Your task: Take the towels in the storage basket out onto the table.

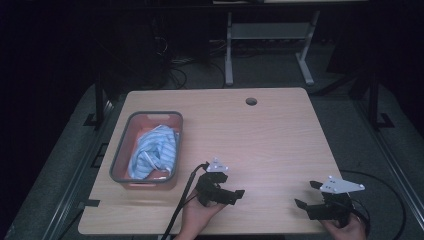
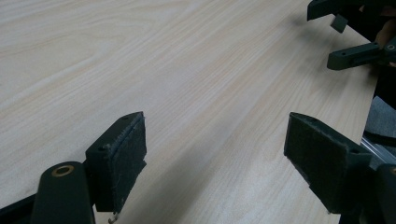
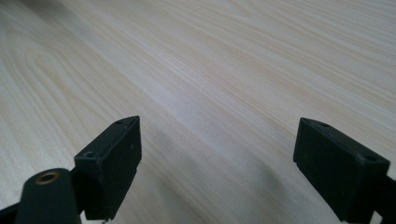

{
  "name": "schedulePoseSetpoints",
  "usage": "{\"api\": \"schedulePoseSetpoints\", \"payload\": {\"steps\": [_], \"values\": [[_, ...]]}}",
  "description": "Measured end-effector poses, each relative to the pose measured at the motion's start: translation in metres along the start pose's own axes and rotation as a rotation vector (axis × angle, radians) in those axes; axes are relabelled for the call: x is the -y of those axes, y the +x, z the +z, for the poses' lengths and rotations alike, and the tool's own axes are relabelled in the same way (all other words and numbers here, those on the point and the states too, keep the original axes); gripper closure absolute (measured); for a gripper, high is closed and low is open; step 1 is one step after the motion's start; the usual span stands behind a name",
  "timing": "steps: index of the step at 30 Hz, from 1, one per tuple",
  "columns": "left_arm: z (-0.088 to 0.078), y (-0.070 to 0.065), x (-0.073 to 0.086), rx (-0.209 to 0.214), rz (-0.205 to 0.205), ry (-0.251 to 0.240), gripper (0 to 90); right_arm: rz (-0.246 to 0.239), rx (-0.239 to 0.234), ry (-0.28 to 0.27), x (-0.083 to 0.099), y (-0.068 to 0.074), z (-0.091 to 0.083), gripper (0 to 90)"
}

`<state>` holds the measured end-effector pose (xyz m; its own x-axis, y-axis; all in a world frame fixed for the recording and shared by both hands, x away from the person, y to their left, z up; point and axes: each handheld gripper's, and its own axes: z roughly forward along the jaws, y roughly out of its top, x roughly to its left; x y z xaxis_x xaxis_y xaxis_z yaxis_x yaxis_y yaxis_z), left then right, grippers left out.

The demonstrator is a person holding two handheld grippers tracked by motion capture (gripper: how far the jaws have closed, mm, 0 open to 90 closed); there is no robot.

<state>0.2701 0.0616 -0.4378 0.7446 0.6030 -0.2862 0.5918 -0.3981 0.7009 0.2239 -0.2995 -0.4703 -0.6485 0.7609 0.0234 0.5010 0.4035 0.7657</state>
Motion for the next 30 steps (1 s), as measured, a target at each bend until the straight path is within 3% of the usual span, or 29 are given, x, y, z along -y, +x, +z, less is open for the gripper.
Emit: {"api": "schedulePoseSetpoints", "payload": {"steps": [7,15,17,30], "values": [[-0.004,0.001,-0.007,0.01,0.008,0.007,20.2,0.006,-0.007,-0.007,-0.002,-0.001,0.001,14.7],[-0.018,0.007,-0.028,-0.002,0.001,0.011,18.2,0.01,-0.002,-0.012,-0.004,-0.004,0.0,14.6],[-0.023,0.009,-0.035,-0.02,0.023,0.018,18.2,0.02,-0.002,-0.013,-0.004,-0.006,0.0,14.5],[-0.038,0.025,-0.059,-0.039,-0.006,-0.002,18.2,0.034,0.006,-0.025,-0.004,-0.01,-0.003,14.4]]}}
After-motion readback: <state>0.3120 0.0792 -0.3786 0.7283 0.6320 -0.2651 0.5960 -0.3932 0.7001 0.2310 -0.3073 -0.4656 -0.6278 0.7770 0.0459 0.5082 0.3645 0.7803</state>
